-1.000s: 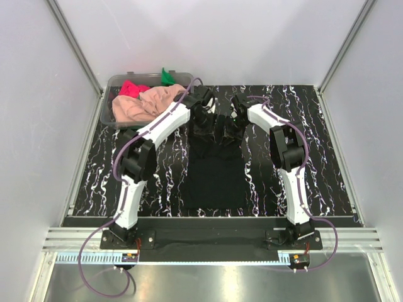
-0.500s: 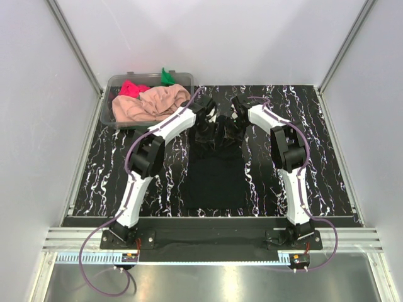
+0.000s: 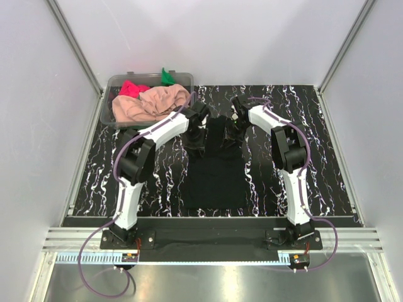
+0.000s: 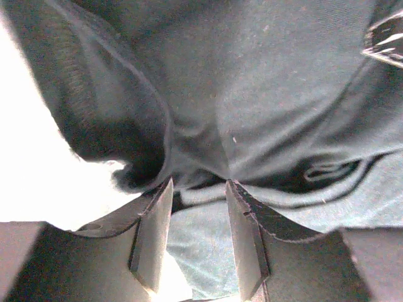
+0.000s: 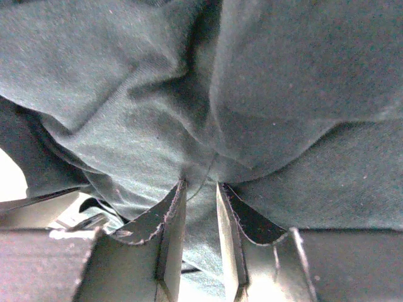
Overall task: Fold and stack the t-shirts
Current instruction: Fold the tshirt
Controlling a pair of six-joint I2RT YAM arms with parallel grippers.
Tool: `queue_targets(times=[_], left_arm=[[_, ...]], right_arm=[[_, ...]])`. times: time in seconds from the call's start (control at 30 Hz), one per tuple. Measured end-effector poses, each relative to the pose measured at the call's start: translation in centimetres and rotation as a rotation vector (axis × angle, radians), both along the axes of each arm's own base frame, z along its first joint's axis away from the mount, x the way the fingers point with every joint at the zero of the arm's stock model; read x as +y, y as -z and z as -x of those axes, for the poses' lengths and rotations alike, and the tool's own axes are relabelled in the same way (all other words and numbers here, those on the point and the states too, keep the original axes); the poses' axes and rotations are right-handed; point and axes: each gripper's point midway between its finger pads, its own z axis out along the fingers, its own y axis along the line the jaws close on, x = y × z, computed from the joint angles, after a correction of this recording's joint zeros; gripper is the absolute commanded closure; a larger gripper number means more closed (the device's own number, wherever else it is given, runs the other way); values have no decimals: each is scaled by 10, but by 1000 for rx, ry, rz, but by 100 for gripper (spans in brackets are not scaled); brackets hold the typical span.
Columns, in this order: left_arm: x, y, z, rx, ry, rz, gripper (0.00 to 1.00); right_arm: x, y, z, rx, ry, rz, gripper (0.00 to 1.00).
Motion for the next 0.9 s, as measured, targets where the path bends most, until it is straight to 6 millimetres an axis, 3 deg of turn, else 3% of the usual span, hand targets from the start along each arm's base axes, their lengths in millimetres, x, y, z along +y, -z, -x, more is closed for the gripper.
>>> queue_targets(times=[0.2, 0.6, 0.73, 0.9], left_arm=[[4, -18, -8, -57, -26, 3, 55], [39, -28, -19, -85, -120, -27, 55], [26, -48, -33, -121, -114, 28, 55], [-6, -77, -66, -201, -93, 140, 55]], right_arm=[[-1, 0, 2, 0, -6, 3, 67], [-2, 0, 3, -6, -19, 7, 67], [-3, 1, 3, -7, -18, 14, 67], [-5, -1, 2, -9, -19, 25, 67]])
